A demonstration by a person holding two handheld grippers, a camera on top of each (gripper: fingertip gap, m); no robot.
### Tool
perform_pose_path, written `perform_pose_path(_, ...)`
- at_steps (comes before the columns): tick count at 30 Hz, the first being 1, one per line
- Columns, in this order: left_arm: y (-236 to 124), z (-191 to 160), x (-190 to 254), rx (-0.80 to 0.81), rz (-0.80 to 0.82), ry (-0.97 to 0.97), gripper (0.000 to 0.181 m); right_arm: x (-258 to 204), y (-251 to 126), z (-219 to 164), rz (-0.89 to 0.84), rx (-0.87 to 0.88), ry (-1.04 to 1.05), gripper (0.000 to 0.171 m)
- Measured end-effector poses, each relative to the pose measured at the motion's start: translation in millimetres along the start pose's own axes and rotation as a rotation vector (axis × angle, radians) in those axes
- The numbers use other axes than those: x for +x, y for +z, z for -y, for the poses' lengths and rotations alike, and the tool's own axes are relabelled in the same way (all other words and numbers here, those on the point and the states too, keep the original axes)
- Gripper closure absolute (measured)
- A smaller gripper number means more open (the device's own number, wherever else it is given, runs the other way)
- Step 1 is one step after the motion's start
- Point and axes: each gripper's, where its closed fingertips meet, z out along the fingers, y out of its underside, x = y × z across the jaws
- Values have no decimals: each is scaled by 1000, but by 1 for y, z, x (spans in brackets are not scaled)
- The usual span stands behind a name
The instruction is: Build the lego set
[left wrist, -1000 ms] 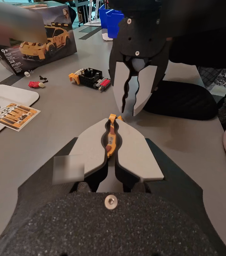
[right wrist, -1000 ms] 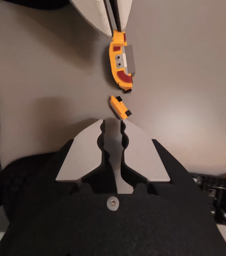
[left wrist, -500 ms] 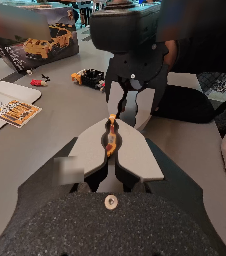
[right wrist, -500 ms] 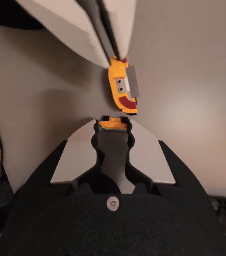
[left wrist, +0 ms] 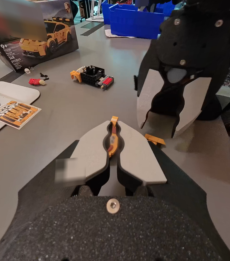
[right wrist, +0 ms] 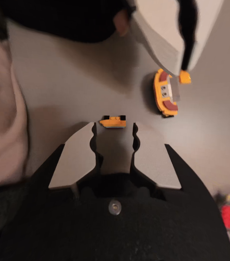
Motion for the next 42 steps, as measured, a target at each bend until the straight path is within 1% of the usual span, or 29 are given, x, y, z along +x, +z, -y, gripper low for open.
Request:
perform_pose_path(2, 1, -2, -2, -14, 10, -4, 177, -6, 3, 5, -53, 52, 240, 123)
perform_pose_path(3, 1, -3, -2, -20, 13, -5, 177, -5, 5, 3, -115, 60, 313, 123)
perform_pose_path(5, 1, -4, -2, -25, 16, -6, 177, -2, 8, -7, -265, 19, 344, 122)
perform_pose_path(8, 1, -4, -1, -29, 15, -2, 177, -12, 11, -1, -307, 67, 410, 129)
perform_pose_path(11, 1, -5, 0, -35, 14, 4, 177, -11, 18, -2, -353, 42, 395, 129)
perform_pose_path(14, 1, -5, 1, -37, 12, 11, 177, -9, 23, 1, -339, 24, 331, 131)
perform_pose_path(17, 1, -6, 2, -43, 9, 20, 177, -9, 28, 5, -271, 7, 177, 139)
perform_pose_path(21, 1, -6, 6, -45, -8, 36, 177, -7, 26, 4, -173, 0, -1, 138)
perform_pose_path(23, 1, -6, 8, -46, -23, 42, 177, -9, 24, 0, -139, 4, -38, 138)
perform_pose_path(27, 0, -8, 13, -66, -57, 66, 177, -12, 26, 4, -138, 46, -43, 139)
perform_pose_path(30, -1, -14, 17, -107, -88, 96, 177, -8, 29, 7, -158, 73, -12, 151)
perform_pose_path(34, -5, -20, 25, -150, -138, 137, 177, -6, 29, 7, -134, 101, -1, 153)
perform_pose_path(36, -6, -21, 30, -162, -170, 146, 177, -7, 28, 7, -71, 113, 18, 153)
perform_pose_path(42, -6, -22, 41, -167, -225, 162, 177, 2, 13, 24, 149, 271, 135, 154)
